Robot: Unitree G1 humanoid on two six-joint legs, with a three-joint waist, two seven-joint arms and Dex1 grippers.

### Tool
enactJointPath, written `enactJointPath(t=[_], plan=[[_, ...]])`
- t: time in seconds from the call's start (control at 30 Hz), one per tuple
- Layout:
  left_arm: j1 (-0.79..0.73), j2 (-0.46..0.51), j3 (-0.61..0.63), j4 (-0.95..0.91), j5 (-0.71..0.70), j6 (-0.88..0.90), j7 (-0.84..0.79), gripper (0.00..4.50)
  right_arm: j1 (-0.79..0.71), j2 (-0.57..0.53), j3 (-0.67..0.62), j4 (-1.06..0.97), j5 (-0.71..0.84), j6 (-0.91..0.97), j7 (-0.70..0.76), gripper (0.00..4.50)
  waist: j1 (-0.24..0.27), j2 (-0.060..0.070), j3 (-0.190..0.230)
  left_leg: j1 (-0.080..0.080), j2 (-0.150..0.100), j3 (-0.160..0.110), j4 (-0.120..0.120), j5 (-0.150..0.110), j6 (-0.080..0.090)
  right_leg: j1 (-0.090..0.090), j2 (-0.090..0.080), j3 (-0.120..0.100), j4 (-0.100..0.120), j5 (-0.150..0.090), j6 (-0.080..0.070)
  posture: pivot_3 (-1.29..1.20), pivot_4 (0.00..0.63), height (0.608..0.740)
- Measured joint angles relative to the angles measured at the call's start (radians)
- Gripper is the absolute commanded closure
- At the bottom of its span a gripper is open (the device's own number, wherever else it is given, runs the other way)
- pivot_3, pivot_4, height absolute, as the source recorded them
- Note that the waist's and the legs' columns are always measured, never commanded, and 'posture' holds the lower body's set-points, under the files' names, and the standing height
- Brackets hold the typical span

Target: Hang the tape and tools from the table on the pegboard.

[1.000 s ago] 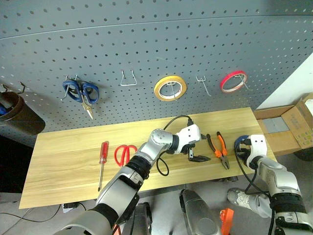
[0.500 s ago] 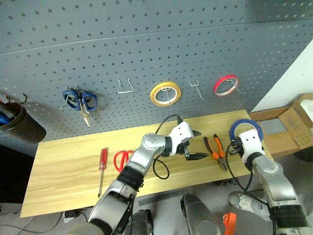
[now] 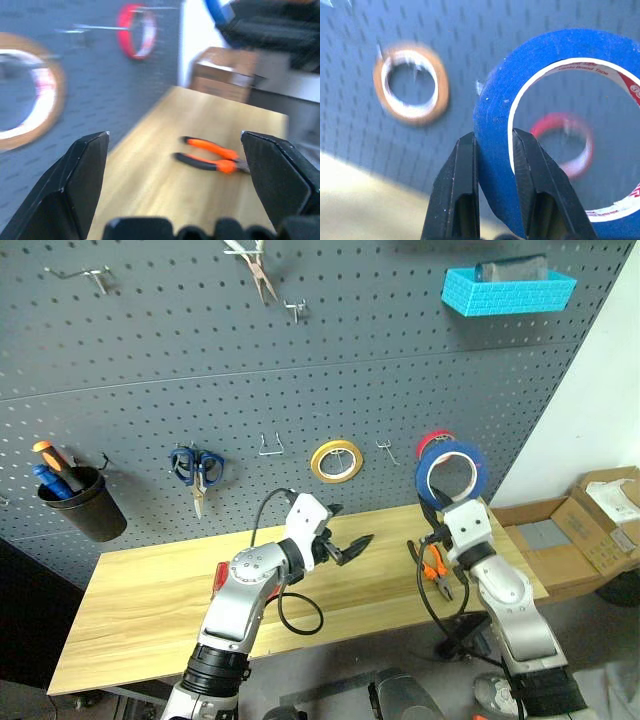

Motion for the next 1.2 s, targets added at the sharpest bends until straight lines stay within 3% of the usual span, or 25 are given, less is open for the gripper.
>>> enactJointPath(t=[0.27,0.43,0.7,1.03,1.2], plan=[[-0.048,0.003,0.007,0.056,-0.002,-0.039,0.046,0.00,-0.239,0.039,-0.005,0.335,0.061,-0.031,0.090,4.11,0.016,0.001,-0.011,-0.002,0.001,-0.001,-0.007,0.000,0.000,-0.002,-0.001,0.000,-0.007,0.004,-0.007,-0.16,0.000,0.740],[-0.059,0.000,0.007,0.074,-0.002,-0.058,0.066,0.00,-0.295,0.041,-0.027,0.377,0.129,0.076,0.170,4.11,0.020,0.001,-0.034,-0.009,0.002,-0.003,-0.008,-0.003,0.001,-0.008,-0.003,0.000,-0.010,0.003,-0.007,-0.16,0.000,0.740],[-0.041,-0.008,-0.008,0.080,-0.002,-0.088,0.077,0.00,-0.266,0.036,-0.071,0.331,0.176,0.243,0.174,4.11,0.043,0.000,-0.054,0.004,0.000,-0.003,-0.007,-0.003,0.002,0.007,-0.002,-0.001,-0.011,0.000,0.000,-0.17,0.000,0.740],[-0.058,-0.013,-0.021,0.105,-0.002,-0.103,0.084,0.00,-0.189,0.032,-0.053,0.268,0.174,0.348,0.188,4.11,0.042,0.002,-0.056,0.002,0.000,-0.002,-0.008,-0.003,0.002,0.003,-0.001,0.001,-0.010,0.001,-0.002,-0.17,0.000,0.740],[-0.058,-0.004,-0.021,0.108,-0.002,-0.106,0.083,0.00,-0.189,0.029,-0.052,0.287,0.168,0.355,0.195,2.47,0.041,0.002,-0.056,0.001,0.000,-0.002,-0.008,-0.003,0.002,0.002,-0.002,0.001,-0.010,0.001,-0.003,-0.17,0.000,0.740]])
